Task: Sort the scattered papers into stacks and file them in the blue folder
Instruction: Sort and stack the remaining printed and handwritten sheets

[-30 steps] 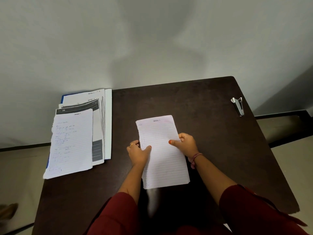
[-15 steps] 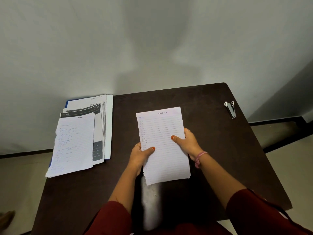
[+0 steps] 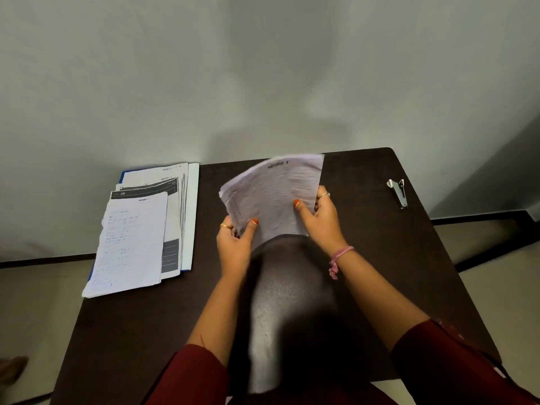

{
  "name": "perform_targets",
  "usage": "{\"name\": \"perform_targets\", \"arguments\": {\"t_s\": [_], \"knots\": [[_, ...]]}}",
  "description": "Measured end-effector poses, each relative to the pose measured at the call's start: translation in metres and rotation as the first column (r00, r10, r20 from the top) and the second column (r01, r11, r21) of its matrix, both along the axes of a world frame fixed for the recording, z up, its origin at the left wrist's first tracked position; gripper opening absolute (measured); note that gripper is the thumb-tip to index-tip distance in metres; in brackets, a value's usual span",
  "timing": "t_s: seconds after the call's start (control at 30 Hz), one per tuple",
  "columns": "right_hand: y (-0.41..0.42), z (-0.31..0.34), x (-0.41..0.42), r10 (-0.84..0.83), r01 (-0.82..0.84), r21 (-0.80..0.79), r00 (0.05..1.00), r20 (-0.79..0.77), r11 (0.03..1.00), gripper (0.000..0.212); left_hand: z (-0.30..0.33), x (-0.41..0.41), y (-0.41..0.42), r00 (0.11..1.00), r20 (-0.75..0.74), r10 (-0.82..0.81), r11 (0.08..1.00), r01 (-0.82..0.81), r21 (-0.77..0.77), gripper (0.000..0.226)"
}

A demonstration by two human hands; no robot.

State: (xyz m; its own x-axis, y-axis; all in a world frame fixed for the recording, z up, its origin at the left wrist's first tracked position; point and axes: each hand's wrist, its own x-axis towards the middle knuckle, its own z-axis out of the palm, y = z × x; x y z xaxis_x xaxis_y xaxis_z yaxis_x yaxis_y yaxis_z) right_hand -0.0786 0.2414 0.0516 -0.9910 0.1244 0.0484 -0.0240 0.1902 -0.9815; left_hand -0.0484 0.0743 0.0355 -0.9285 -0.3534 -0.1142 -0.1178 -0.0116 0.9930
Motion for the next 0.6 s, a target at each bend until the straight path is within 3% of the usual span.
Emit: {"name": "perform_targets", "arguments": {"t_s": [0.3, 0.6], "knots": [[0.004, -0.039, 0.008, 0.064, -0.088, 0.140, 0.984, 0.165, 0.986, 0.023, -0.022, 0.007, -0.002, 0.990, 0.135, 0.027, 0.995, -0.014, -0.094, 0.041], [0.005, -0.046, 0.006, 0.124, -0.173, 0.244, 0.971, 0.205, 0.954, 0.020, -0.038, 0.009, 0.002, 0.979, 0.193, 0.060, 0.994, -0.042, -0.096, 0.033]]}}
